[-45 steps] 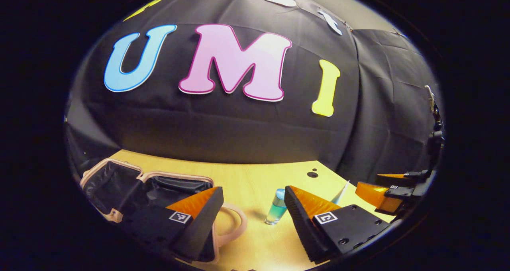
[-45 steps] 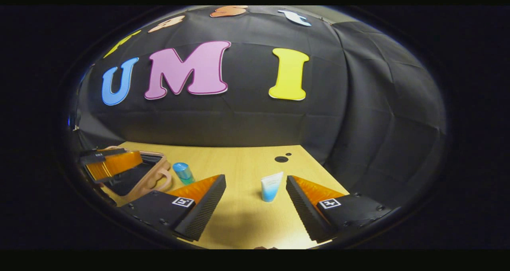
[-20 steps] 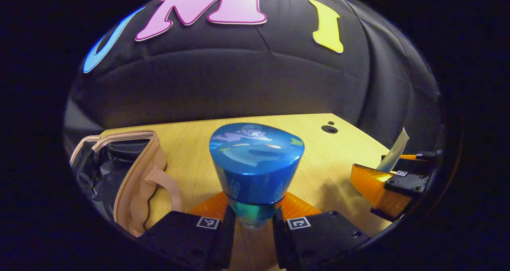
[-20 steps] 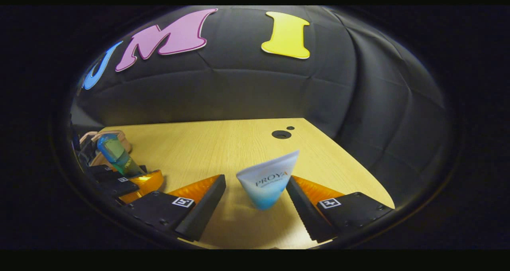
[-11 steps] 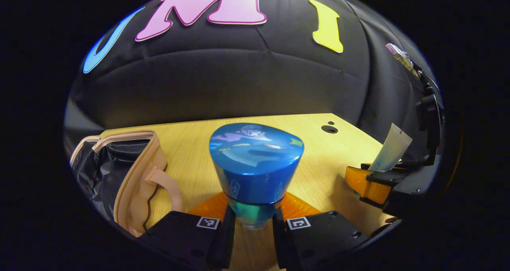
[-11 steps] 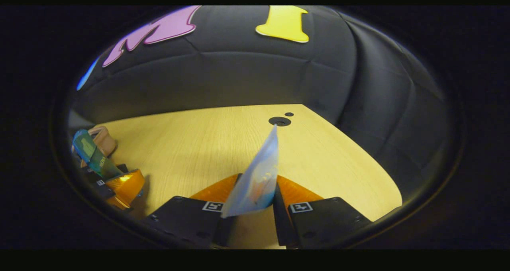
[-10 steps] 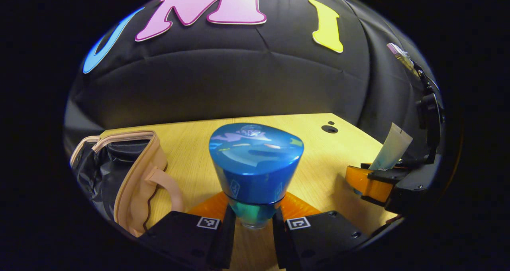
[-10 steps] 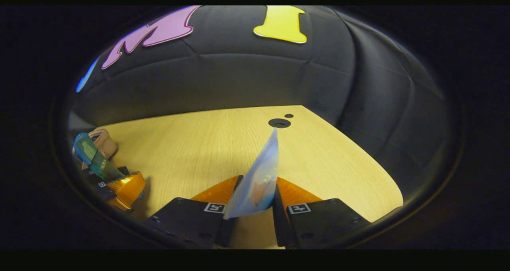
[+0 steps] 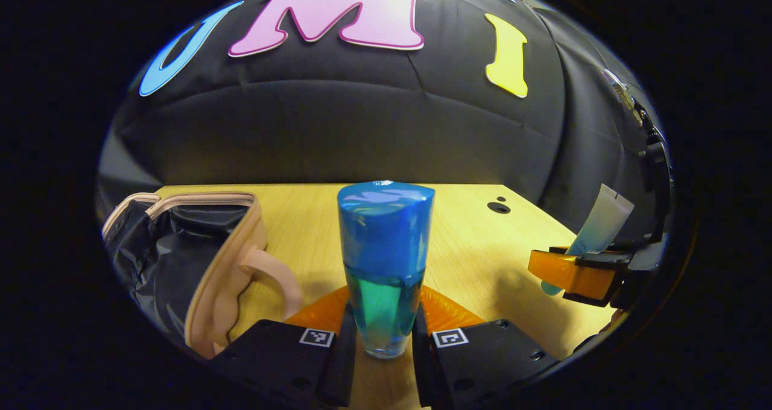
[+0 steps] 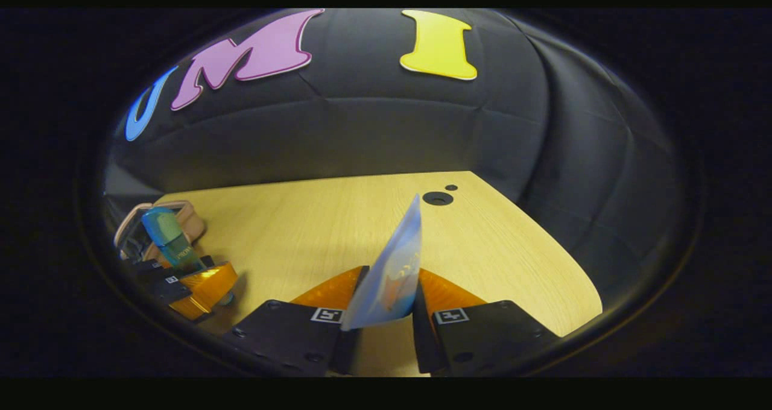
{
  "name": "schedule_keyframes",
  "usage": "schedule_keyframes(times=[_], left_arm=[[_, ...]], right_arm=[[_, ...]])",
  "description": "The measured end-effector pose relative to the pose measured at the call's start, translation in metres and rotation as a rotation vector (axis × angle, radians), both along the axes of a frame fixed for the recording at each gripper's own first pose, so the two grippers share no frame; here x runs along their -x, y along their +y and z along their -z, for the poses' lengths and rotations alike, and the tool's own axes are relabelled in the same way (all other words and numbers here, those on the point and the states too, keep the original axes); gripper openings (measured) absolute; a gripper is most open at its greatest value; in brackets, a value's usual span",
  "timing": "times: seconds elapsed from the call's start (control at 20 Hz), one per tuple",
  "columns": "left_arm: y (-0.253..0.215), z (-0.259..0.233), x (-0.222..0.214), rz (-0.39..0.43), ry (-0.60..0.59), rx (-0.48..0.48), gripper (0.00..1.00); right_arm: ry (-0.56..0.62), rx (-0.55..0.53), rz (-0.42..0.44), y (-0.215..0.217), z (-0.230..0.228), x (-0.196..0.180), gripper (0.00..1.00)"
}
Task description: First open the suitcase, pack the skin care products into it, and then close the suitcase.
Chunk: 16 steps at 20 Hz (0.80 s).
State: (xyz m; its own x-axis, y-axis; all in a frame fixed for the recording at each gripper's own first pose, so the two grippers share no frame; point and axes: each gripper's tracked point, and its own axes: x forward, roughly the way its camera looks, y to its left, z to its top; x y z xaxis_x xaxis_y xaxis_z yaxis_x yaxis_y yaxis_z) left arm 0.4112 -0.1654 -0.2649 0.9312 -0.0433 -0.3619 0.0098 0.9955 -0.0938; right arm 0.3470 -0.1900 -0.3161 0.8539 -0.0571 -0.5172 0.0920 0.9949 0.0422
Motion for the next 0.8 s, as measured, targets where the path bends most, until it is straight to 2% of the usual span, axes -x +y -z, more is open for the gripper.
schedule_keyframes(times=[0.1,0.15,0.5,0.8], left_arm=[[0.007,-0.014,0.003,-0.004,-0.034,0.001,0.41],[0.011,-0.019,0.005,-0.006,-0.045,0.001,0.44],[0.044,-0.054,0.027,-0.065,-0.127,0.065,0.43],[0.111,-0.096,0.068,-0.160,-0.149,0.025,0.43]], right_arm=[[-0.018,0.013,-0.029,0.012,-0.013,0.006,0.38],[-0.021,0.014,-0.045,0.020,-0.017,0.007,0.39],[-0.049,0.018,-0.144,0.067,-0.046,0.019,0.38],[-0.099,-0.027,-0.252,0.131,-0.097,0.033,0.38]])
